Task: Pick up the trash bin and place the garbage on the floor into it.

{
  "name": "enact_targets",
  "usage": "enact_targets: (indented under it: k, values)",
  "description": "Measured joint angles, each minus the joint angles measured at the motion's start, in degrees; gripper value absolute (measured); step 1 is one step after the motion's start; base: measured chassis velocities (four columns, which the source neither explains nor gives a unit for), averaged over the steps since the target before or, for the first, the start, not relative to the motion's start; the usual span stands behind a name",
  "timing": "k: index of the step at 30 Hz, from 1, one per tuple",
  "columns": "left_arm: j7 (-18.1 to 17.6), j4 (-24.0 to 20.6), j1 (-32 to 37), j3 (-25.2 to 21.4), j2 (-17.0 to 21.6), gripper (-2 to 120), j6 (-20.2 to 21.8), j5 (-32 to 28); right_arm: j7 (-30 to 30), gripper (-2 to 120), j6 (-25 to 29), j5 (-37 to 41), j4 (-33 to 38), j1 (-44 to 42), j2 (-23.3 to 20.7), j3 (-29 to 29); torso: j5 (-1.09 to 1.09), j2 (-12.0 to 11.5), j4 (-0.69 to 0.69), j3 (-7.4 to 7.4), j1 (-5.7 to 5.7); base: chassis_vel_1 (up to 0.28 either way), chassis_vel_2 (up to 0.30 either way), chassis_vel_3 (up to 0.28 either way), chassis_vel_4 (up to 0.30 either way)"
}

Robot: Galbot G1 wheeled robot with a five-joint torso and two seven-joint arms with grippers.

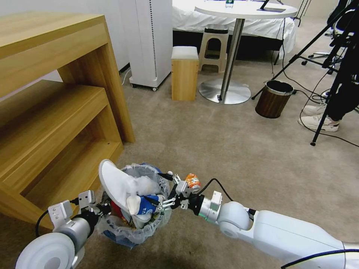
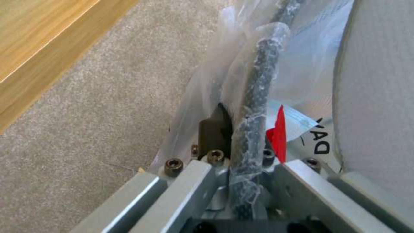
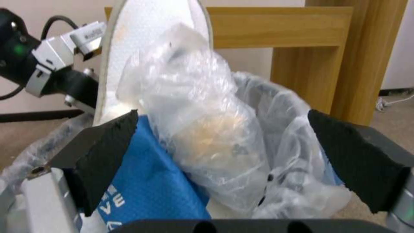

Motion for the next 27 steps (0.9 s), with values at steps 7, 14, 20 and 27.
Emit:
enact_targets:
  k: [7, 14, 20, 27]
  values:
    - [0.09, 0.04, 0.37, 0.05, -0.42, 0, -0.05, 0.39, 0.31, 100, 0.20, -0.05, 0.90, -1.77, -0.22, 2.75, 0.00, 0.00, 0.00, 0.00, 0.00, 0.000, 0.000, 0.000, 0.000]
    - [0.09, 0.01, 0.70, -0.18, -0.40, 0, -0.05, 0.58, 2.27, 100, 0.09, 1.41, 2.51, -3.23, 0.37, 7.23, 0.00, 0.00, 0.00, 0.00, 0.00, 0.000, 0.000, 0.000, 0.000]
    - [0.18, 0.16, 0.76, -0.22, -0.79, 0, -0.05, 1.01, 3.12, 100, -0.52, 2.35, 4.09, -4.65, 0.66, 13.37, 0.00, 0.00, 0.01, 0.00, 0.00, 0.000, 0.000, 0.000, 0.000]
    - [0.53, 0.17, 0.67, -0.23, -1.67, 0, -0.02, 1.44, 4.10, 100, -1.45, 1.70, 3.02, -9.29, -2.58, 22.92, 0.01, 0.00, 0.01, 0.00, 0.00, 0.000, 0.000, 0.000, 0.000]
